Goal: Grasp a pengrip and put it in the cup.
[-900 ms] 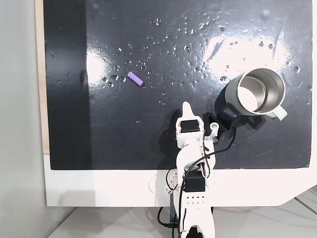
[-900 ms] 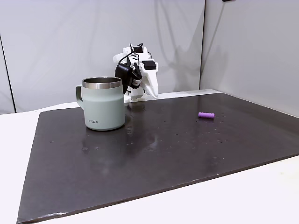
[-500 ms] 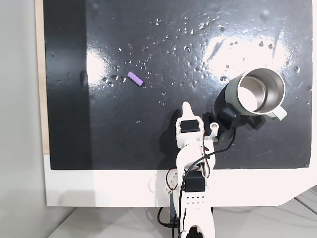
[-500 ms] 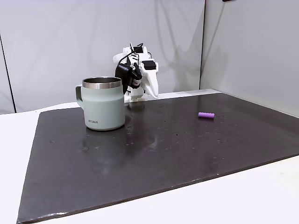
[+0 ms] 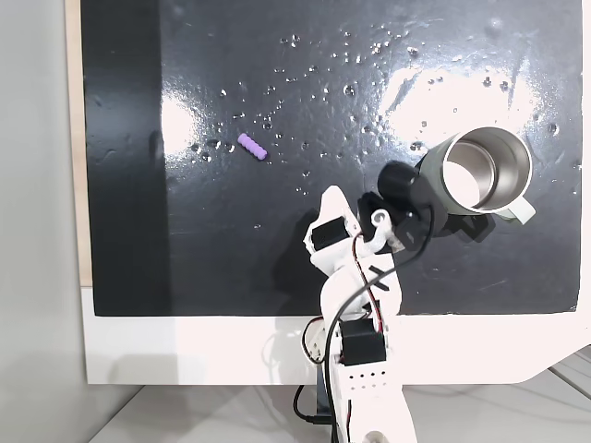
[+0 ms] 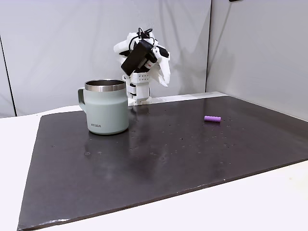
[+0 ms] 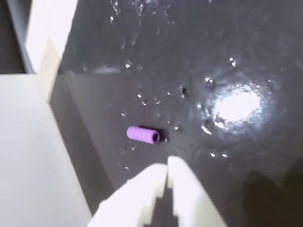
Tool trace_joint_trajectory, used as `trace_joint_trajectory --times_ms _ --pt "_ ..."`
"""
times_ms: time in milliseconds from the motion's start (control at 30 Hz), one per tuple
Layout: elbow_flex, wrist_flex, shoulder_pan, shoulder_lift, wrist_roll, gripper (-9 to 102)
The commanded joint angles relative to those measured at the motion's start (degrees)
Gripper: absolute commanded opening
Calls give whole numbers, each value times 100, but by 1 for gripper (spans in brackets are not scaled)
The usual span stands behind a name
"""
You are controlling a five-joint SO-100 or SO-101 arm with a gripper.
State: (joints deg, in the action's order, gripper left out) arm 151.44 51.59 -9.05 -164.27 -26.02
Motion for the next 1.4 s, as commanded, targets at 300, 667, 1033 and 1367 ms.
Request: trace_joint_trajectory --times_ms 300,667,1033,1367 --pt "-2021 -624 -413 3138 -1099 0" --pt "-4069 -905 -888 6390 -1257 0" --pt "-4509 -1635 -940 7690 -1521 0" --pt "-5194 -1661 -1063 8376 -1521 0"
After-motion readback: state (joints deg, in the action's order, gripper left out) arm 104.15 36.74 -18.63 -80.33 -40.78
